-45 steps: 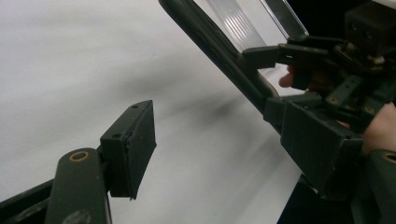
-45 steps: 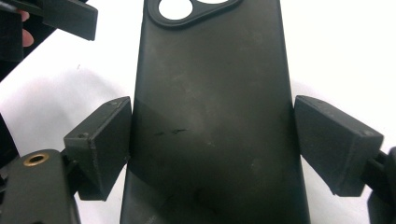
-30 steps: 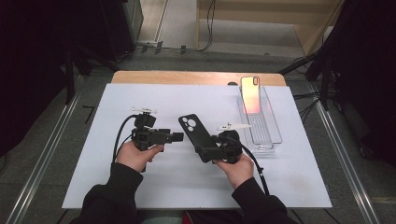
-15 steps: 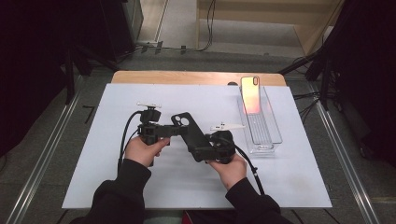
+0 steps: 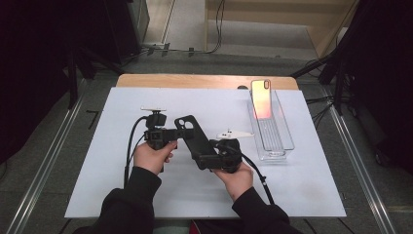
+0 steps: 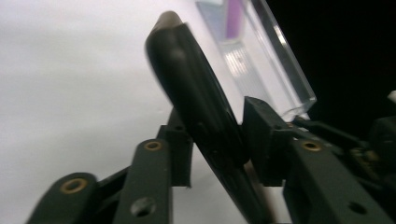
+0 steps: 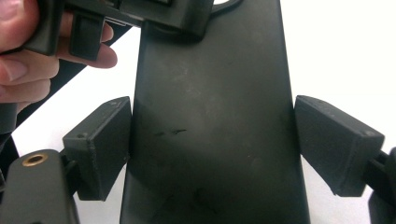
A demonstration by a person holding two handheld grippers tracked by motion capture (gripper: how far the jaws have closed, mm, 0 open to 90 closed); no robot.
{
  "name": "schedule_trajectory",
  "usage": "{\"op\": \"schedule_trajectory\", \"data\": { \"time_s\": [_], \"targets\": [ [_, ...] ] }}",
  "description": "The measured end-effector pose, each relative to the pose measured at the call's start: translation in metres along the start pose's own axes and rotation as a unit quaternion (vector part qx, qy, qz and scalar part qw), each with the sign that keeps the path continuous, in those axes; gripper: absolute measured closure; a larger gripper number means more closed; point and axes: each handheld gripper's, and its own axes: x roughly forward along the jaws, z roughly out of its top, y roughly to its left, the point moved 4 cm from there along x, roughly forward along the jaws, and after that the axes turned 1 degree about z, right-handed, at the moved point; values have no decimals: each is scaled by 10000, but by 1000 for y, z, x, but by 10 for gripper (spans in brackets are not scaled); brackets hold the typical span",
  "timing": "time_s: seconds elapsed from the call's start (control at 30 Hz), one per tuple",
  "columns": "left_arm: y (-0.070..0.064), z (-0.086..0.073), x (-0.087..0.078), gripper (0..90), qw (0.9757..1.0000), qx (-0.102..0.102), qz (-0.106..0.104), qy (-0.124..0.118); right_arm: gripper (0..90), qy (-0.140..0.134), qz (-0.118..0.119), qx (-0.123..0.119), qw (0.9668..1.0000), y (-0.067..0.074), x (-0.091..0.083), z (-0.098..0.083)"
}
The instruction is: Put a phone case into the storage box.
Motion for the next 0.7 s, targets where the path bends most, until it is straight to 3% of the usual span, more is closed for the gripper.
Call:
{"op": "schedule_trajectory", "data": {
  "time_s": [0.17, 0.4, 0.57, 0.63, 0.7],
  "targets": [
    [-4, 0, -2, 749, 9995, -127, -281, -66, 124, -37, 31, -136, 9999, 0, 3, -2],
    [-7, 0, -4, 783, 9980, -267, -563, -96, 114, -95, 181, -252, 9995, -3, 4, -2],
    [-13, 0, -6, 782, 9978, -202, -623, -98, 106, 23, 408, -381, 9984, -5, 0, 2],
    [-15, 0, -7, 782, 9978, -147, -636, -117, 3, 125, 419, -438, 9981, -6, 0, 4],
    [-17, 0, -8, 781, 9980, -81, -613, -141, 0, 245, 441, -471, 9976, -8, 1, 5]
  ]
}}
